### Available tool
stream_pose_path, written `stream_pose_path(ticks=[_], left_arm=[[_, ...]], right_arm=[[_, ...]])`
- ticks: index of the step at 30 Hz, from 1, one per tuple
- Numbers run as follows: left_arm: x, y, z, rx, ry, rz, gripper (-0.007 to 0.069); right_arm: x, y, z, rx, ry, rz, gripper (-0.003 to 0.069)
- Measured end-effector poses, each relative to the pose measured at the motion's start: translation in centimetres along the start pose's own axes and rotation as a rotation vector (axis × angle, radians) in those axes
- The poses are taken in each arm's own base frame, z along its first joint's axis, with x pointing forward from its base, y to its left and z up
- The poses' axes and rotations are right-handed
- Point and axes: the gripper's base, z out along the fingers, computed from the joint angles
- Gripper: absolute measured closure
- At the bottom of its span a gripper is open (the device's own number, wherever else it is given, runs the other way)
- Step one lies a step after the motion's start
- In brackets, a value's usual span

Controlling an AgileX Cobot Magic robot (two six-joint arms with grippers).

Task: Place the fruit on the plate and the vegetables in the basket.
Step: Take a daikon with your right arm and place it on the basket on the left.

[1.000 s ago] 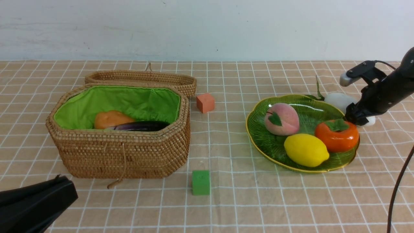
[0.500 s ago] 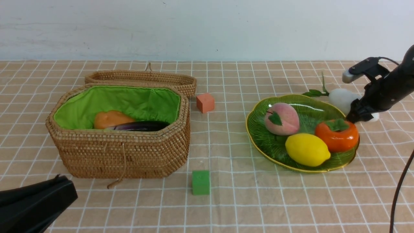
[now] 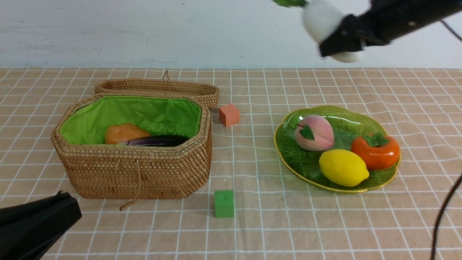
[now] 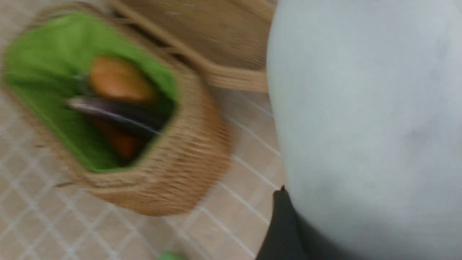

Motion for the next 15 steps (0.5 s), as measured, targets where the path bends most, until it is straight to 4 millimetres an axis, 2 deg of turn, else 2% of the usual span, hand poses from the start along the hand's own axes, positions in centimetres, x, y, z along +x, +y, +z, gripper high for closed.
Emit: stream_pose_path(ticks=[1, 2, 3, 4, 6, 7, 8, 11, 14, 15], left_arm=[[0.0, 0.0, 0.0, -0.001, 0.004, 0.004, 0.0597], [0.1, 0.0, 0.0, -0.002, 0.006, 0.005, 0.0597], [0.2, 0.1, 0.0, -0.006, 0.019, 0.011, 0.0597], [0.3, 0.1, 0.0, -0.009, 0.028, 0.017, 0.0597], [0.4, 0.1, 0.0, -0.013, 0.040, 0.026, 0.0597], [0.4, 0.1, 0.0, -0.014, 0.042, 0.026, 0.0597], [0.5, 0.2, 0.0, -0.017, 0.055, 0.029, 0.0597], [0.5, 0.2, 0.0, -0.019, 0.060, 0.031, 0.0597], [0.6, 0.2, 0.0, -0.019, 0.062, 0.032, 0.0597], [0.6, 0.2, 0.0, -0.019, 0.062, 0.032, 0.0597]], right_arm=[[-0.5, 2.2, 1.3, -0.058, -0.016, -0.043, 0.0165], [-0.6, 2.6, 1.6, -0.069, -0.018, -0.046, 0.0165], [-1.0, 5.8, 3.8, -0.138, -0.035, -0.112, 0.0165], [-1.1, 8.0, 5.5, -0.180, -0.043, -0.150, 0.0165], [-0.9, 10.8, 8.3, -0.214, -0.060, -0.219, 0.0165], [-0.9, 11.0, 8.6, -0.211, -0.067, -0.230, 0.0165], [-0.3, 12.9, 11.0, -0.228, -0.073, -0.268, 0.0165], [0.9, 15.0, 14.7, -0.223, -0.084, -0.302, 0.0165], [2.4, 15.5, 17.4, -0.209, -0.061, -0.324, 0.0165], [2.6, 15.4, 17.7, -0.205, -0.060, -0.324, 0.0165]])
